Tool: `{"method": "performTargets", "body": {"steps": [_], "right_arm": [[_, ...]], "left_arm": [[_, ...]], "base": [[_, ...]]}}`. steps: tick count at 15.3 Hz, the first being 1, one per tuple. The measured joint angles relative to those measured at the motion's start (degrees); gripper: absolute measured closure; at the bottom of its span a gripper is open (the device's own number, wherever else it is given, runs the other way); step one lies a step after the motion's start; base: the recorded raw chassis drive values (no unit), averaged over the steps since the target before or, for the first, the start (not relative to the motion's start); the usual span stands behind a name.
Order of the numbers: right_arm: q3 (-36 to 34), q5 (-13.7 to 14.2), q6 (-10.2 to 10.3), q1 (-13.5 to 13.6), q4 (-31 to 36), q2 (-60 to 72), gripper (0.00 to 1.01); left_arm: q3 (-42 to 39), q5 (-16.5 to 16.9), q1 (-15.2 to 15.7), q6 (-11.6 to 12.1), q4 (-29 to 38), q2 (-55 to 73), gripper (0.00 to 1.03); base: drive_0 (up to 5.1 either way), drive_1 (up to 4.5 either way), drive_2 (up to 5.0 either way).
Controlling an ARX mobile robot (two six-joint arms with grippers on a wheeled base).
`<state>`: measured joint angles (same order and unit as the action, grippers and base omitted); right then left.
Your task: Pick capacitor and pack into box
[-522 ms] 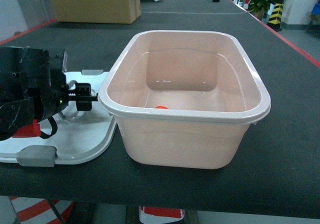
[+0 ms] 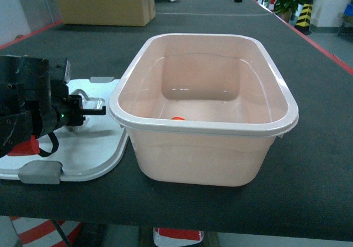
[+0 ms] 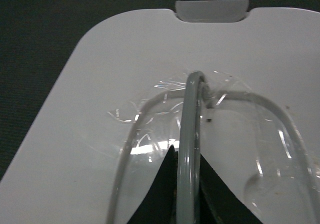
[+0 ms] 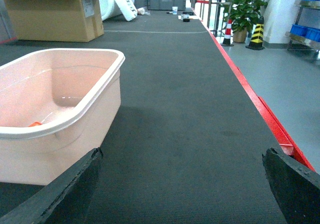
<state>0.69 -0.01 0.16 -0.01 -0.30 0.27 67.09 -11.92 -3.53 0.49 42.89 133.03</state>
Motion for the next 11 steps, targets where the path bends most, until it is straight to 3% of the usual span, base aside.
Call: {"method": "performTargets", "body": {"steps": [5,11], "right_arm": [[0.00,0.00,0.00,0.00,0.00,0.00,0.03],[0.00,0.00,0.00,0.00,0.00,0.00,0.03]], "left_arm": [[-0.92,0.42,0.31,-0.07,-0.02,-0.83,1.01],[-3.34,-7.45,1.77,-0.17,-8.24,-19.93,1.01]], "base": [[0.0,0.00,0.0],[0.0,0.00,0.0]]}}
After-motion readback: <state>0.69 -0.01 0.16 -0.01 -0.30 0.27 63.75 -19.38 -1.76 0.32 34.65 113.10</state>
